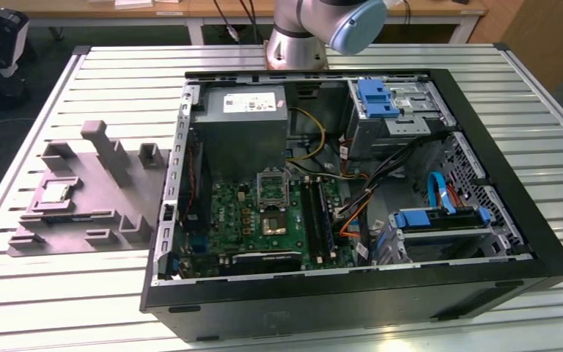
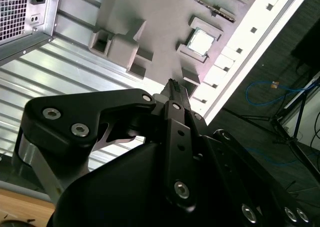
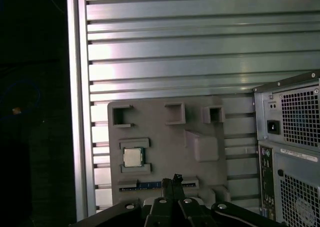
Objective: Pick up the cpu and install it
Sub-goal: 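Reach for the cpu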
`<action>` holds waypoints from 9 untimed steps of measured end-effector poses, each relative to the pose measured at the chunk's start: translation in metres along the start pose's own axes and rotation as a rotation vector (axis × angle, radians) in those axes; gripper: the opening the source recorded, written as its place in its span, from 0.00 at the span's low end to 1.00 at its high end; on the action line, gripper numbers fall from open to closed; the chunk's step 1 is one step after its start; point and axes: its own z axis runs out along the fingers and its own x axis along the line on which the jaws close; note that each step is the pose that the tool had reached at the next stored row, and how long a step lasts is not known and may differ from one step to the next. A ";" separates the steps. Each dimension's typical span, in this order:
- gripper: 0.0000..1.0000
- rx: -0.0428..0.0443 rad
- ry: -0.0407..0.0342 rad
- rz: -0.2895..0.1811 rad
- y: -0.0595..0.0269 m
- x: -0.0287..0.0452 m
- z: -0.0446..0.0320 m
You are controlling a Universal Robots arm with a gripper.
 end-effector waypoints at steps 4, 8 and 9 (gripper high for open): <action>0.11 0.0000 0.0001 0.000 -0.0005 0.0059 -0.0002; 0.11 0.0001 0.0002 0.000 -0.0010 0.0120 -0.0004; 0.11 0.0001 0.0002 0.000 -0.0011 0.0134 -0.0004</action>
